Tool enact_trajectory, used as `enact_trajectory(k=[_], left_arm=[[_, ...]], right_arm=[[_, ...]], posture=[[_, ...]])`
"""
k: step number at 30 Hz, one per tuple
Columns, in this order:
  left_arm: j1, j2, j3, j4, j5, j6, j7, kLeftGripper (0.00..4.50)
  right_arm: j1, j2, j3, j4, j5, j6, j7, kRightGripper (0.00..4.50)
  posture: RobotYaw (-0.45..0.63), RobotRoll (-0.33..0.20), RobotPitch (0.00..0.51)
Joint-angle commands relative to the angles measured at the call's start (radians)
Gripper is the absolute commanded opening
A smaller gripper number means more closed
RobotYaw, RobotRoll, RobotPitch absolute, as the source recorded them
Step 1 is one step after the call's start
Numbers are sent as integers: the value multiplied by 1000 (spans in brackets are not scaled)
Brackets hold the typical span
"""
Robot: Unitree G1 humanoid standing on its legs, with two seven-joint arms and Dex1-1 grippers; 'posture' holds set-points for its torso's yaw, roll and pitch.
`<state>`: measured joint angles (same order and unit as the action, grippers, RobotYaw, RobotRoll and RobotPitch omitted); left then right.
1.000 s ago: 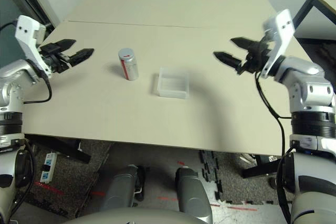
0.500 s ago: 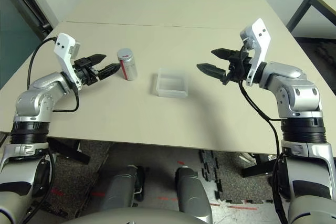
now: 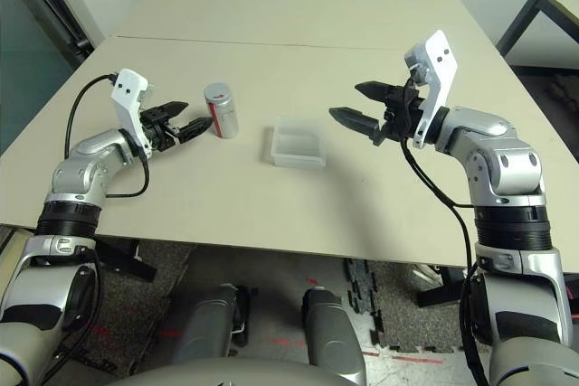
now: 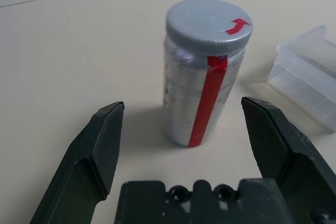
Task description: Pour the medicine from the bottle into the box.
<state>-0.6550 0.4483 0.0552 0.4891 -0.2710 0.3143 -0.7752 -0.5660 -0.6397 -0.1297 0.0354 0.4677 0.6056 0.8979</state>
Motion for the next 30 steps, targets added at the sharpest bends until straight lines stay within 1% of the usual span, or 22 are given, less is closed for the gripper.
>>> enact_trajectory(k=[1,17,30], left_arm=[[-20,-3,-24,49,31,-36,-21,4489],[-183,-28,-52,387,126,-248,-50,4489],[-244,-71,-55,552,189,-350,-37,4489]], right_arm=[[22,4,-9,-30,15,8,-12,4500],[55,1,-21,-36,26,-3,-31,4500],[57,2,-21,-44,37,1,-48,4500]], posture=[[-46,0,98],[-85,0,95],[-98,0,98]])
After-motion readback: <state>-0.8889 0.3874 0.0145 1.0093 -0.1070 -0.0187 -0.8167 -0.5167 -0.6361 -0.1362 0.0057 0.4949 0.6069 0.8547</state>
